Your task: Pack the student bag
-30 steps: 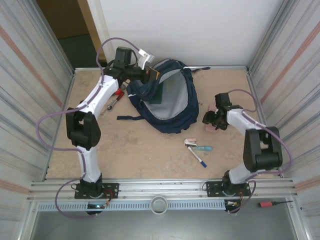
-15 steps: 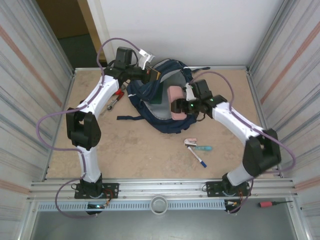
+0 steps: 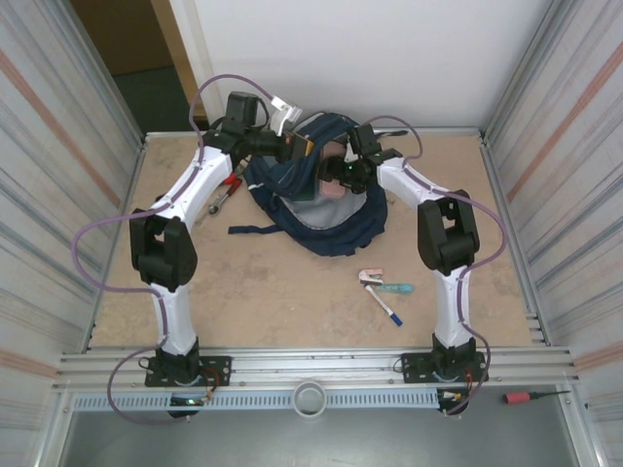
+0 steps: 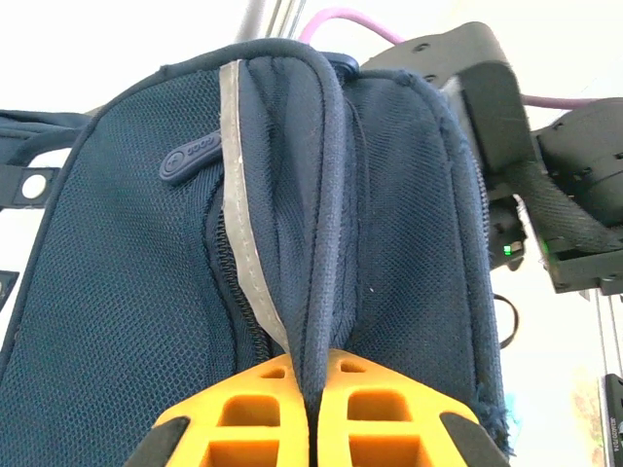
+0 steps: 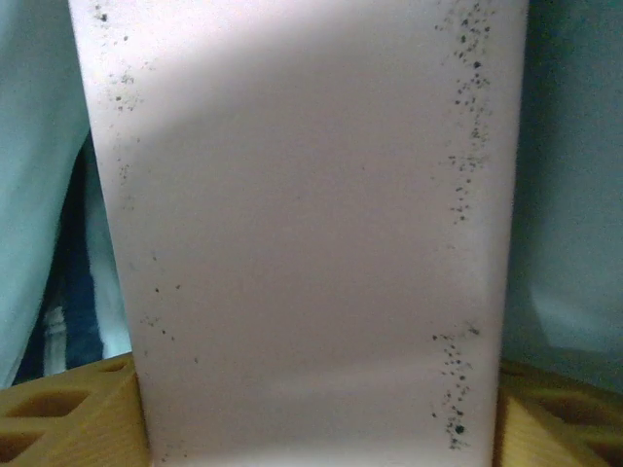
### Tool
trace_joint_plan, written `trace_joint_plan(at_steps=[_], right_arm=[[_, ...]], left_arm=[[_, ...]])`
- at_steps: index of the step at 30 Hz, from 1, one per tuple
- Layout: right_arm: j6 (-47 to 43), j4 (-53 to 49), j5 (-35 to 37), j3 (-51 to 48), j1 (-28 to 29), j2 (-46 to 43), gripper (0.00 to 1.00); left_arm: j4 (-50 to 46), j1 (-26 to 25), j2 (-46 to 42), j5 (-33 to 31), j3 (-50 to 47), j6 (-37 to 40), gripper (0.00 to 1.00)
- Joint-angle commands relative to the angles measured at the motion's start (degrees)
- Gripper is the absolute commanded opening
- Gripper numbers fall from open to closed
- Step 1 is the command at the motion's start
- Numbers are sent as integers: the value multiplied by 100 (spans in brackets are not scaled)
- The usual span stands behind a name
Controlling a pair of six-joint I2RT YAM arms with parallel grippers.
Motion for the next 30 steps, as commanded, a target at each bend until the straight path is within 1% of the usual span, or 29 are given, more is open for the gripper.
trace_joint_plan(at_steps=[1,3,6,8,10,14,16,18,20,21,24,26,28,30], right_arm=[[145,312,99,294,-110,114,79],[109,360,80,105,-110,-16,83],[54,565,-16,-455,-108,-402,88],[24,780,-174,-932,-97,-723,89],[-25,844,-214,-1404,-43,-1043,87],[-74,973,-161,-2231,161,-1503,78],[-87,1040,-66,-2446,272,-1614,70],[-109,1166,-50,-2538,345,-1603,57],[-84,1180,-154,-2370,346,-1386,46],[-70,1180,-231,-2223,332,-1226,43],[-18,1299,-404,-1735,183,-778,37],[58,1350,-614,-1464,-7,-589,35],[166,1513,-958,-1506,-180,-667,34],[162,1741,-1111,-1937,-288,-1058,37]], left_arm=[[380,-112,-88,542,254,115,0],[369,-137,-99,505,219,147,0],[383,-144,-97,496,163,156,0],[434,-144,-123,475,91,139,0],[451,-150,-141,461,60,139,0],[449,-176,-150,436,14,137,0],[449,-199,-151,401,-21,123,0],[449,-234,-159,363,-73,104,0],[457,-283,-189,284,-158,95,0],[466,-312,-209,246,-215,85,0],[523,-348,-246,124,-339,-15,0],[602,-354,-286,45,-439,-148,0],[753,-369,-321,6,-559,-309,0],[847,-413,-351,-101,-655,-386,0]])
